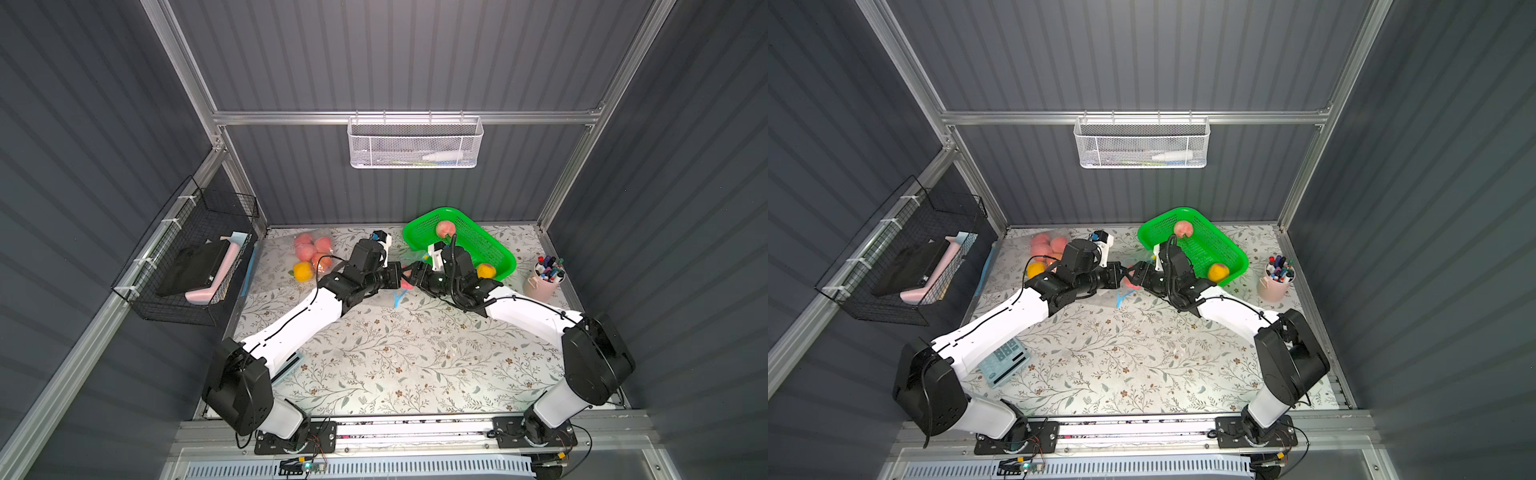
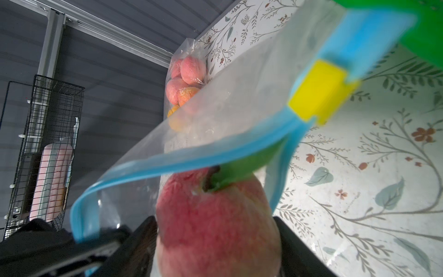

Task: Place the peach in a zip-top bag and seal the zipper
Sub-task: Place the peach in the zipper food storage bag.

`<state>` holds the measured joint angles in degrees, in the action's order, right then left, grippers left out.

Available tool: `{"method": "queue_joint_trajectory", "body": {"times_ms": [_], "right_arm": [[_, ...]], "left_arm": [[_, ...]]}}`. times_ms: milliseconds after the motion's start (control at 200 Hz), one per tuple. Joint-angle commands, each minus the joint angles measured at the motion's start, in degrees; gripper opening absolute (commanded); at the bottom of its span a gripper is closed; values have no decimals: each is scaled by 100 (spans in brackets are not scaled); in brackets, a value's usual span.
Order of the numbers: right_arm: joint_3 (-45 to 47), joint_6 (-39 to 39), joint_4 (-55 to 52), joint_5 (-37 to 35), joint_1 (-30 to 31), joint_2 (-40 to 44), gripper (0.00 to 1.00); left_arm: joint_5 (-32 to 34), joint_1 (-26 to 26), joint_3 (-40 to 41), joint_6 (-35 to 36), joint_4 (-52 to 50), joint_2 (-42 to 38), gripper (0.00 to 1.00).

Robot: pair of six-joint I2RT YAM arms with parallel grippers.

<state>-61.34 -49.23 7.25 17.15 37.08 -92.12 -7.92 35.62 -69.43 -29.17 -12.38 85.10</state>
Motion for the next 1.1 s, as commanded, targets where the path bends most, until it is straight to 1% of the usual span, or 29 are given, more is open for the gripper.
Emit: {"method": "queue_joint_trajectory", "body": {"times_ms": [0, 80, 195, 365, 445, 525, 540, 560, 650, 720, 825, 911, 1031, 1096], "right_arm": [[46, -143, 315, 48, 2, 234, 69], [9, -143, 257, 33, 6, 192, 57], [-37, -159, 245, 82, 1, 134, 46], [-107, -472, 433, 183, -25, 41, 43], [-441, -522, 16, 181, 10, -201, 39], [-853, -375, -695, -165, 135, -483, 37], [-881, -357, -748, -175, 155, -521, 37], [-902, -343, -794, -410, 179, -565, 37], [-953, -197, -866, -697, 248, -760, 34], [-1125, 81, -1355, -932, 290, -884, 33], [-1238, 435, -1689, -1179, 317, -906, 34], [-1220, 645, -1706, -1255, 310, -764, 40], [-1235, 907, -1552, -961, 313, -541, 52], [-1240, 983, -1482, -794, 293, -434, 64]], "left_arm": [[156, 7, 27, -186, -64, -162, 0], [106, -2, 15, -187, -68, -142, 0], [12, -2, -13, -187, -99, -86, 0], [-201, -2, 21, -126, 1, -81, 0], [-289, -2, 40, -86, 70, -81, 0], [-278, -2, 52, -93, 124, -125, 0], [-272, -2, 60, -95, 137, -137, 0], [-264, -2, 69, -104, 161, -162, 0], [-192, -11, 103, -146, 233, -274, 0], [-86, -13, 90, -143, 201, -358, 0], [138, -37, 84, -155, 96, -457, 0], [289, -61, 109, -188, 49, -502, 0], [317, -115, 140, -234, 9, -460, 0], [296, -132, 140, -254, -28, -425, 0]]}}
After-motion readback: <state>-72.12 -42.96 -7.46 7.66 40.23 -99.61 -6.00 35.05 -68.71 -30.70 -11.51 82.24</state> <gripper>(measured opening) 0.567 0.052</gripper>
